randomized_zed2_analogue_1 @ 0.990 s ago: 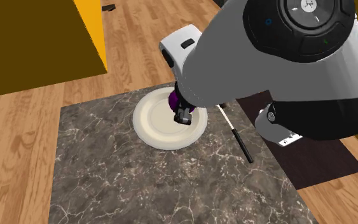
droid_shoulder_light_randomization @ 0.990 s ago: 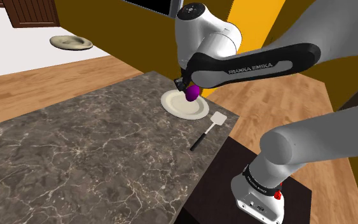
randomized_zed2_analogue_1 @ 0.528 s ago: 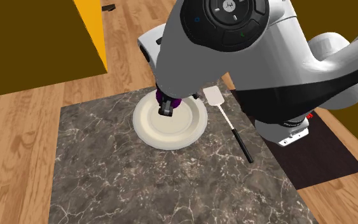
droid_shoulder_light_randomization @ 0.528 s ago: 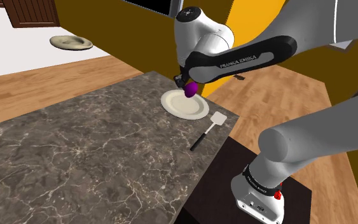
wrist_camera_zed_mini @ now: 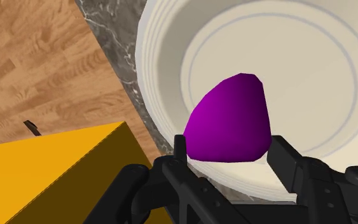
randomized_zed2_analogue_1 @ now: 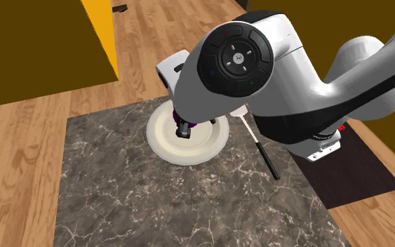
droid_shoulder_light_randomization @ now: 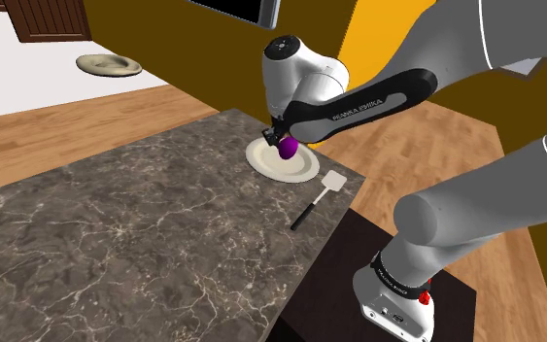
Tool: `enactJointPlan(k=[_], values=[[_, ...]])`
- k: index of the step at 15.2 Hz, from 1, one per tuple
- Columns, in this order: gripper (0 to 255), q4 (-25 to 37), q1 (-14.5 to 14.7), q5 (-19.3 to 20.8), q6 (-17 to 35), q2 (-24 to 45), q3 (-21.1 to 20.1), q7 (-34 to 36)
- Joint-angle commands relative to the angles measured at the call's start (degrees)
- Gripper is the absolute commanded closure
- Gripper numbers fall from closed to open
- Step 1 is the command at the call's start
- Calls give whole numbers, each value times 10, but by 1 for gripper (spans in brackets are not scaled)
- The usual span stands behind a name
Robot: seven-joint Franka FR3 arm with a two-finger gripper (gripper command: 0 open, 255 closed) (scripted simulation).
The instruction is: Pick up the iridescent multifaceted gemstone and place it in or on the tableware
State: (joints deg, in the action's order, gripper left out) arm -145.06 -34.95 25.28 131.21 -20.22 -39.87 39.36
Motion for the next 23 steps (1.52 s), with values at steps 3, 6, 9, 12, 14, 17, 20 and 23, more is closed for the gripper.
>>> enactJointPlan(k=[3,6,9,12,14,17,20,23], values=[[255,-13,-15,29,26,24,-16,35],[255,-13,-13,30,26,25,-14,35],[255,-13,-12,30,26,25,-13,36],[0,-14,-11,29,26,22,-10,33],[0,-16,-9,25,25,18,-8,30],[0,-13,-12,31,26,25,-13,36],[0,6,25,-24,-27,-18,-3,1],[0,12,34,-35,-42,-27,-1,-6]])
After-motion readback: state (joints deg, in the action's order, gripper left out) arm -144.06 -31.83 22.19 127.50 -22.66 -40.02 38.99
